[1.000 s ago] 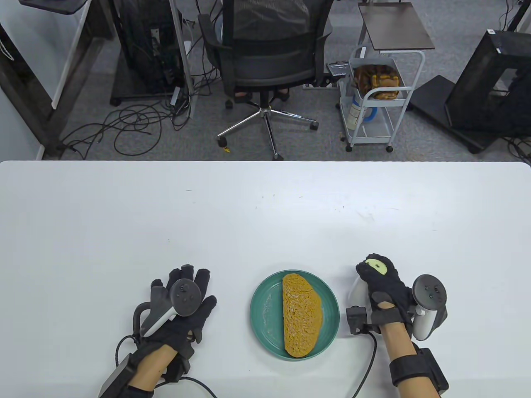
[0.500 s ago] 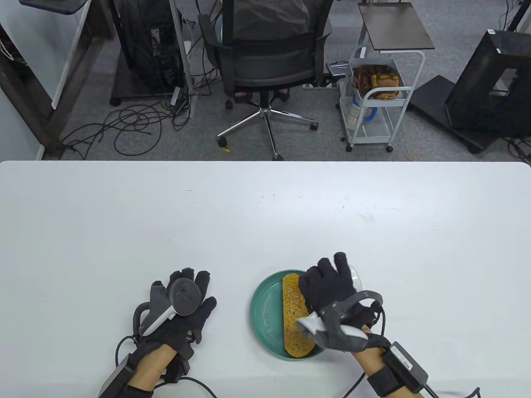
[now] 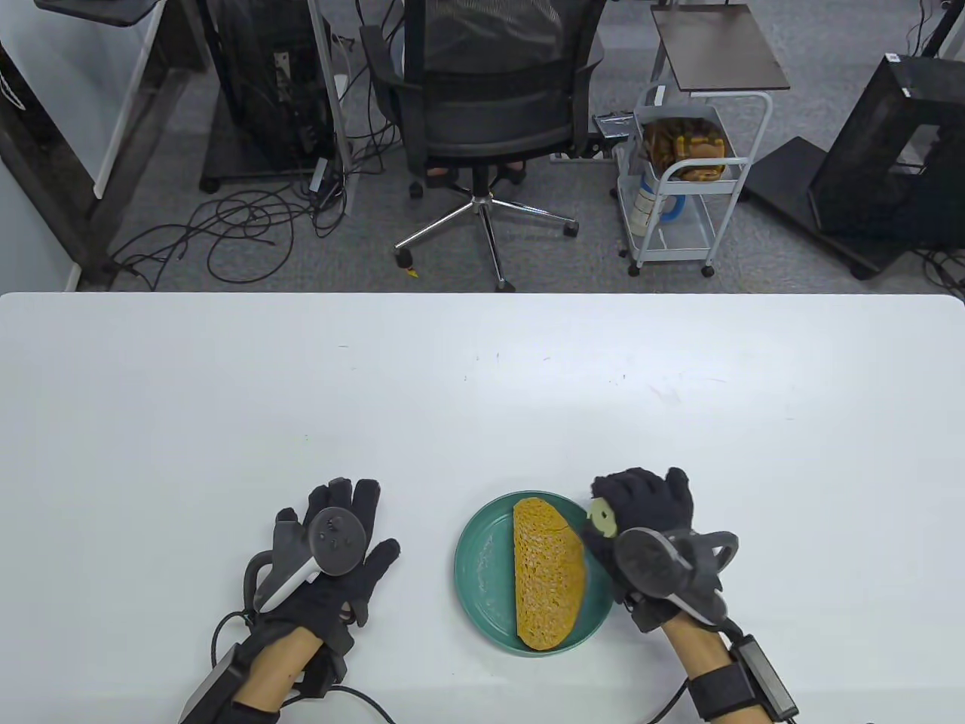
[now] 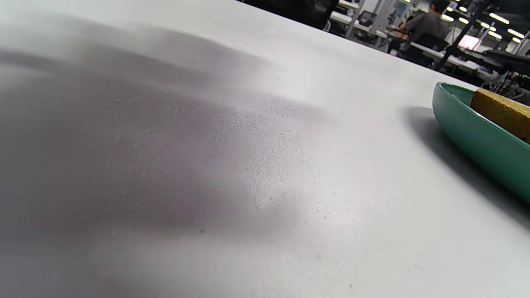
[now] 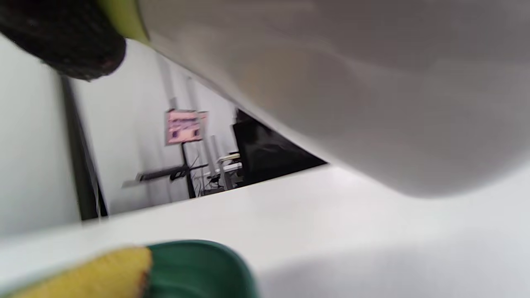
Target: Press dispenser to sprinkle granules onto bread slice
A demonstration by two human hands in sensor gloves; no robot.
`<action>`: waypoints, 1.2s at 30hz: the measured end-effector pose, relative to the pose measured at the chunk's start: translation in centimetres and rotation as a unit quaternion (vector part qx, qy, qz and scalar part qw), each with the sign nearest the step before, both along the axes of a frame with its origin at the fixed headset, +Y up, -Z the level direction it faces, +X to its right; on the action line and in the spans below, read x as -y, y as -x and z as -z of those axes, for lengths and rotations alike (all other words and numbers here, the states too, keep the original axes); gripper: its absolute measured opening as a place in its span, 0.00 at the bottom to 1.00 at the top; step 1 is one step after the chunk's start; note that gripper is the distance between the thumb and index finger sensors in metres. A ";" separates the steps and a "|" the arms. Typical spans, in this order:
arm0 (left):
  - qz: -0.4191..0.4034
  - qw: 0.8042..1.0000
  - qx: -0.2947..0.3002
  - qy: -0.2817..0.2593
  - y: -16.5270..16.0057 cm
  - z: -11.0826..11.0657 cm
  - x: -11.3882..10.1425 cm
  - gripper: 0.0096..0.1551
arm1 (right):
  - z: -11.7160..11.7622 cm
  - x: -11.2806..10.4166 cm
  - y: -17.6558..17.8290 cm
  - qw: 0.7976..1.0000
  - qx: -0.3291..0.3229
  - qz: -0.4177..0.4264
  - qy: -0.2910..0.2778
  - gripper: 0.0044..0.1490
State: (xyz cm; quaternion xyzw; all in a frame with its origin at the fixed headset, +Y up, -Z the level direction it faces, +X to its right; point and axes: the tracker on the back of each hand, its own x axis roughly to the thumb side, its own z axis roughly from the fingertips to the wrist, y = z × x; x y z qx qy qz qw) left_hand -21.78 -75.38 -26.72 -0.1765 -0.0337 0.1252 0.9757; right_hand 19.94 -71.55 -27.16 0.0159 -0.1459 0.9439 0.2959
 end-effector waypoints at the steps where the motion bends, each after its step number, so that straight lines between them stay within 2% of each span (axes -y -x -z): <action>1: 0.002 1.000 0.002 0.001 -0.1 0.0 0.1 0.52 | 0.1 1.0 -1.8 0.992 0.022 0.116 0.033 0.34; 2: 0.004 1.000 0.003 0.003 -0.1 0.0 0.1 0.52 | 0.1 1.6 -2.6 0.981 0.038 0.183 0.053 0.34; 3: 0.007 1.000 0.004 0.008 -0.2 0.0 0.2 0.52 | -0.4 2.7 -3.8 0.947 0.072 0.299 0.093 0.34; 4: 0.007 1.000 0.005 0.011 -0.2 0.1 0.3 0.52 | -0.7 3.2 -4.3 0.924 0.096 0.359 0.090 0.34; 5: 0.007 1.000 0.006 0.012 -0.2 0.1 0.3 0.52 | -0.7 3.3 -4.6 0.916 0.109 0.376 0.089 0.34; 6: 0.007 1.000 0.006 0.014 -0.2 0.1 0.3 0.52 | -0.9 3.2 -4.8 0.921 0.108 0.360 0.104 0.34; 8: 0.007 1.000 0.006 0.015 -0.2 0.1 0.3 0.52 | -1.1 2.4 -4.4 0.945 0.098 0.298 0.098 0.34; 10: 0.007 1.000 0.006 0.016 -0.2 0.0 0.3 0.52 | -1.3 0.5 -2.6 0.982 0.057 0.169 0.066 0.34; 11: 0.008 1.000 0.006 0.017 -0.3 0.0 0.3 0.52 | -1.5 -0.1 -1.8 0.990 0.040 0.123 0.053 0.34; 12: 0.010 1.000 0.007 0.020 -0.3 0.0 0.4 0.52 | -1.9 -1.1 -0.1 0.999 0.016 0.038 0.028 0.34; 14: 0.014 1.000 0.008 0.023 -0.4 0.0 0.5 0.52 | -2.9 -2.4 3.2 0.992 -0.008 -0.122 -0.012 0.34; 15: 0.015 1.000 0.008 0.025 -0.4 0.0 0.5 0.52 | -3.8 -2.8 5.5 0.971 -0.040 -0.230 -0.055 0.34; 16: 0.016 0.999 0.008 0.027 -0.4 0.0 0.5 0.52 | -4.5 -2.9 7.1 0.947 -0.062 -0.302 -0.087 0.34; 17: 0.016 0.999 0.008 0.028 -0.4 0.0 0.5 0.52 | -5.7 -2.5 9.2 0.895 -0.092 -0.416 -0.136 0.34; 18: 0.016 0.999 0.008 0.028 -0.4 0.0 0.5 0.52 | -6.8 -1.7 11.0 0.831 -0.118 -0.513 -0.183 0.34; 19: 0.016 0.999 0.007 0.028 -0.4 0.0 0.5 0.51 | -7.6 -1.1 12.0 0.780 -0.132 -0.572 -0.219 0.34; 20: 0.016 0.999 0.007 0.029 -0.4 0.0 0.5 0.51 | -8.8 0.1 13.3 0.696 -0.152 -0.646 -0.273 0.34; 22: 0.017 0.999 0.006 0.029 -0.4 0.0 0.5 0.51 | -10.1 1.7 14.5 0.605 -0.189 -0.706 -0.317 0.34; 23: 0.017 0.999 0.006 0.030 -0.4 0.0 0.5 0.51 | -10.5 2.2 14.8 0.599 -0.213 -0.707 -0.310 0.34; 24: 0.017 0.999 0.006 0.031 -0.4 0.0 0.5 0.50 | -10.7 2.5 14.9 0.609 -0.228 -0.697 -0.303 0.34; 25: 0.019 0.999 0.005 0.032 -0.4 -0.1 0.4 0.50 | -10.6 2.4 14.9 0.631 -0.234 -0.682 -0.288 0.34; 26: 0.018 0.999 0.005 0.031 -0.3 -0.1 0.4 0.50 | -10.6 2.3 14.7 0.644 -0.228 -0.672 -0.285 0.34; 27: 0.016 0.999 0.005 0.030 -0.3 -0.1 0.3 0.50 | -10.2 1.5 14.1 0.683 -0.210 -0.640 -0.283 0.34; 28: 0.014 0.999 0.005 0.029 -0.3 -0.1 0.3 0.50 | -9.9 0.8 13.6 0.710 -0.194 -0.615 -0.283 0.34; 30: 0.014 0.999 0.005 0.029 -0.3 -0.1 0.3 0.50 | -9.0 -0.6 12.0 0.781 -0.160 -0.546 -0.257 0.34; 31: 0.014 0.999 0.005 0.032 -0.3 0.0 0.4 0.50 | -8.2 -1.6 10.5 0.834 -0.135 -0.479 -0.237 0.34; 33: 0.011 0.999 0.006 0.043 -0.2 0.0 0.6 0.50 | -6.9 -2.5 7.8 0.909 -0.102 -0.359 -0.187 0.34; 34: 0.006 0.999 0.004 0.051 -0.2 0.0 0.7 0.50 | -6.2 -2.8 5.9 0.939 -0.076 -0.290 -0.171 0.34; 36: -0.004 0.998 0.001 0.058 -0.2 -0.1 0.7 0.50 | -4.9 -2.8 2.5 0.975 -0.031 -0.168 -0.140 0.35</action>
